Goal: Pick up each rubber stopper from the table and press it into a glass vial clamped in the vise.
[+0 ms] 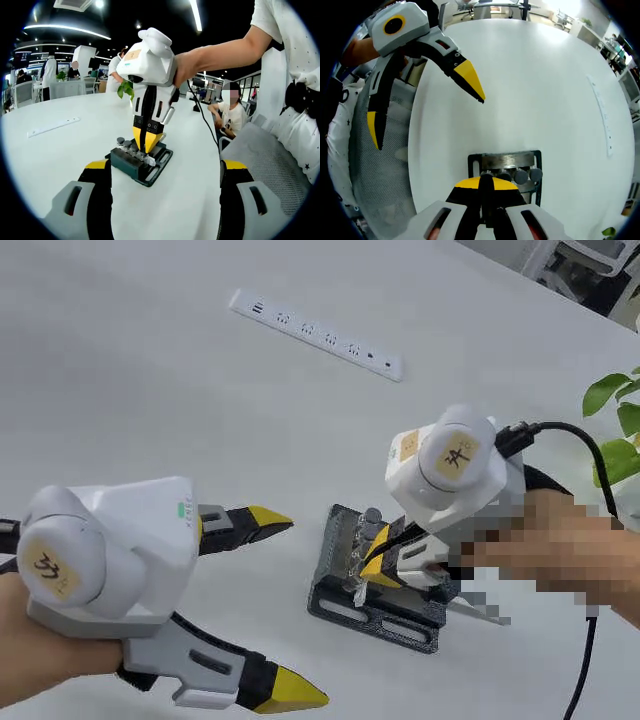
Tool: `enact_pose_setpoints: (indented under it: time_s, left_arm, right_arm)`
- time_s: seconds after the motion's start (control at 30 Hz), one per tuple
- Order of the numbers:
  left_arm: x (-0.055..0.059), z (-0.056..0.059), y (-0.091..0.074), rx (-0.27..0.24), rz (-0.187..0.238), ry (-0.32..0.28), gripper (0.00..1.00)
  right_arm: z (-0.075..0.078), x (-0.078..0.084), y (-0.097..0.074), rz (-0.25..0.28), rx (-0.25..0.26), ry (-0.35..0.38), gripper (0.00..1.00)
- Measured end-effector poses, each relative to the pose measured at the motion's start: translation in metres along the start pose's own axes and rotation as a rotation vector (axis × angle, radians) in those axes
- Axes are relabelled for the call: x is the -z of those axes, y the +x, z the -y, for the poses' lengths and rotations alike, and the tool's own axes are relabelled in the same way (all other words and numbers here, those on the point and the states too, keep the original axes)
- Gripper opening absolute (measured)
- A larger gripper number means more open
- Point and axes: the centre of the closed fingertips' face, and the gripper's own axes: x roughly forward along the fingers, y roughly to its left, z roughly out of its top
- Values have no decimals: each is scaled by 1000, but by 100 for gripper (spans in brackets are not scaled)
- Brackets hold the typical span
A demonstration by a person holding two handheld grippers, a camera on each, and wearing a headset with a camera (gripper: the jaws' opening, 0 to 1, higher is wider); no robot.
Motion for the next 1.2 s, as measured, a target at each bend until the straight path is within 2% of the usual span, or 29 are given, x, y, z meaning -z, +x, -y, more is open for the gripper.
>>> enact_pose_setpoints:
  time_s: [0.17, 0.37, 0.7, 1.0, 1.03, 1.2]
  left_arm:
    - [1, -1, -1, -3, -2, 0, 88]
    - [-1, -2, -2, -9, 4, -2, 88]
    - [-1, -2, -3, -15, -1, 0, 87]
    - [-1, 3, -4, -17, -15, 6, 87]
    - [-1, 3, -5, -18, -19, 7, 87]
    - [0, 4, -8, -28, -29, 9, 87]
  right_arm:
    - [1, 3, 0, 0, -20, 16, 2]
    - [0, 3, 1, -26, -22, 13, 2]
    - [0, 4, 3, -73, -9, -39, 3]
    - [-1, 5, 2, -39, -2, -19, 3]
    - [-1, 5, 3, -34, 0, -36, 2]
    - [-2, 5, 2, -29, 9, -12, 2]
